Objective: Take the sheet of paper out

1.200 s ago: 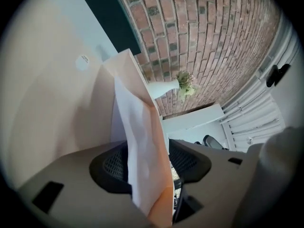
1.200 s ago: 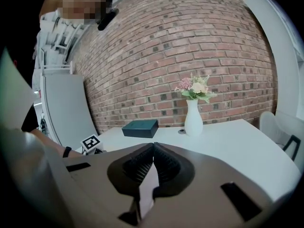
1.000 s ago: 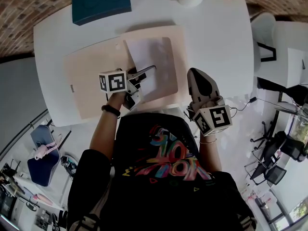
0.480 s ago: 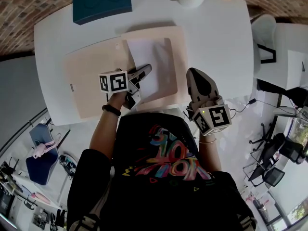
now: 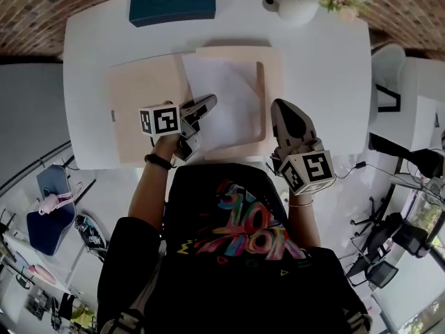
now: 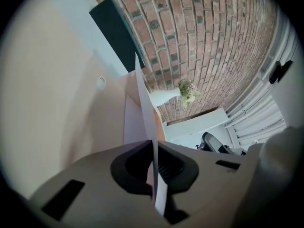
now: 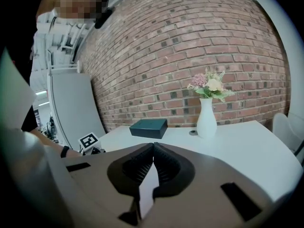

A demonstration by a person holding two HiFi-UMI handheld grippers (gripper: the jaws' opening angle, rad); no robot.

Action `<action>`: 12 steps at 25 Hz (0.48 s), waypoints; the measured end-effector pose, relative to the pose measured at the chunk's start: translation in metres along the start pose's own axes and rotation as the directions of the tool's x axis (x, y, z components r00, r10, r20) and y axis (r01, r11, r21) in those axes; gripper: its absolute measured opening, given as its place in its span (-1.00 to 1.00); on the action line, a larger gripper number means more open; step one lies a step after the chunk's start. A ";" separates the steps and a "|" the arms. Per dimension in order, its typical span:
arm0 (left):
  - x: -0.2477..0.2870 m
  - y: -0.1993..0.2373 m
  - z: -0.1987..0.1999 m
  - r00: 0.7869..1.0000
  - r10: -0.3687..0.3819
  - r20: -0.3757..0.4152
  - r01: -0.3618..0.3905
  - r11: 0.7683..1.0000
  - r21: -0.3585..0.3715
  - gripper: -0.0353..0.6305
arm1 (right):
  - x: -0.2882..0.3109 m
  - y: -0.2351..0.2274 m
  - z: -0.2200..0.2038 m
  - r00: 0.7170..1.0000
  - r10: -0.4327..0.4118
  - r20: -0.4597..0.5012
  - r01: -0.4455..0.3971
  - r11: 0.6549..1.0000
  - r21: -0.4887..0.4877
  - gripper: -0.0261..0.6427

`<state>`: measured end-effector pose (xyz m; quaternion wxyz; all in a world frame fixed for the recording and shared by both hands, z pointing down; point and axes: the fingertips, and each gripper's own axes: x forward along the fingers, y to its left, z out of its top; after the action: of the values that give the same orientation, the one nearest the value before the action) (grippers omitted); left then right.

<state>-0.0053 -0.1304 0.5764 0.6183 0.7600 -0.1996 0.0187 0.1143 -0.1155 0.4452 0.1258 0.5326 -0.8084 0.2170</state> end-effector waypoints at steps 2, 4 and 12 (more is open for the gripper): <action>-0.012 0.003 0.003 1.000 0.010 0.023 -0.010 1.000 -0.003 -0.82 | 0.007 0.008 0.003 1.000 0.022 -0.001 -0.022 1.000 -0.012 -0.86; -0.025 0.007 0.005 0.999 0.022 0.046 -0.022 1.000 -0.005 -0.82 | 0.015 0.017 0.005 0.999 0.047 -0.002 -0.047 0.999 -0.023 -0.86; -0.086 0.016 0.013 0.986 0.058 0.158 -0.056 0.998 -0.015 -0.82 | 0.041 0.059 0.017 0.990 0.143 -0.012 -0.143 0.987 -0.069 -0.86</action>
<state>-0.0927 -0.1216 0.5645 0.6038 0.7497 -0.2698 -0.0251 0.0441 -0.1368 0.4355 0.1310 0.4677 -0.8512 0.1990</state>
